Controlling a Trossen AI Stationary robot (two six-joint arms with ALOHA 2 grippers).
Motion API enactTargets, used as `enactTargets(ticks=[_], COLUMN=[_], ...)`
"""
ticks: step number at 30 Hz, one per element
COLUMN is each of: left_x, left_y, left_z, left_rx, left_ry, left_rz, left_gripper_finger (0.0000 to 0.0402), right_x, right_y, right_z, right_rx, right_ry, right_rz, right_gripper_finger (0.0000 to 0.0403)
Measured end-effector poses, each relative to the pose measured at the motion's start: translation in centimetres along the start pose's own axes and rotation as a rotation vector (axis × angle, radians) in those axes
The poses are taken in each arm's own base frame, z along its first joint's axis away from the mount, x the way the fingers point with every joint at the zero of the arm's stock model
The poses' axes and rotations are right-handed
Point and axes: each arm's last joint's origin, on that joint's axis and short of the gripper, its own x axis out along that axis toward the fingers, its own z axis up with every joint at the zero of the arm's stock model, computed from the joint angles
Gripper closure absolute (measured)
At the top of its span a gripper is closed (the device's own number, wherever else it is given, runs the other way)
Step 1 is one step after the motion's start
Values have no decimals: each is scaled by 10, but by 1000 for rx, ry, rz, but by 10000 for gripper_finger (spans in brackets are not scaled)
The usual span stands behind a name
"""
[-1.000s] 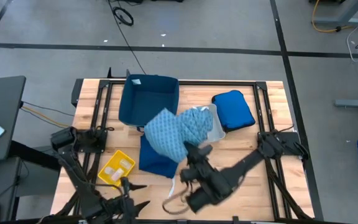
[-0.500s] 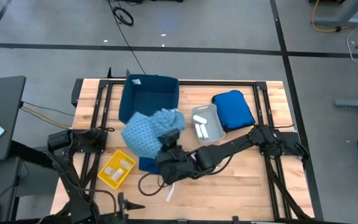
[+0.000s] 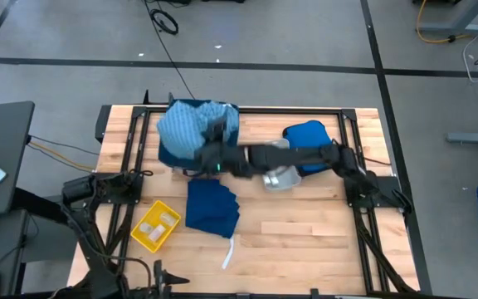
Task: Pick & place medical supplies in basket/bin
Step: Put the gray patient gown into the blue bin
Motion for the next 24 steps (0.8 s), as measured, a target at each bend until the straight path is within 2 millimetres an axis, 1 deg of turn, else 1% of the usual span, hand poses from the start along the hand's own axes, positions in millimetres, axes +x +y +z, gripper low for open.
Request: enactTargets(ticks=[2,5,8,10,12,17,18,20,24], left_x=[-1,-1,-1,-1,-1,-1,-1,-1,-1], left_y=[0,0,0,0,0,1,1,1,1], left_z=[0,0,0,0,0,0,0,0,0], left_rx=[1,2,4,5,11,11,11,10,8], left_ry=[-1,-1,-4,-8,-11,-12,-12,-12,-12], left_rz=[-1,-3,2,9,16,20,20,21,20], left_gripper_finger=[122,122,122,122,122,122,122,122,122], right_x=[20,49,72,84,94,107,109,110,105], right_y=[-13,-25,-27,-20,-7,25,31,42,50], right_z=[-13,-34,-56,-68,-80,-101,-105,-108,-101], right_rx=[50,101,123,142,124,79,74,81,71], right_ry=[6,9,14,21,55,45,46,42,43], right_rz=[16,51,151,207,249,412,438,450,412], right_gripper_finger=[362,362,362,362,362,357,345,306,220])
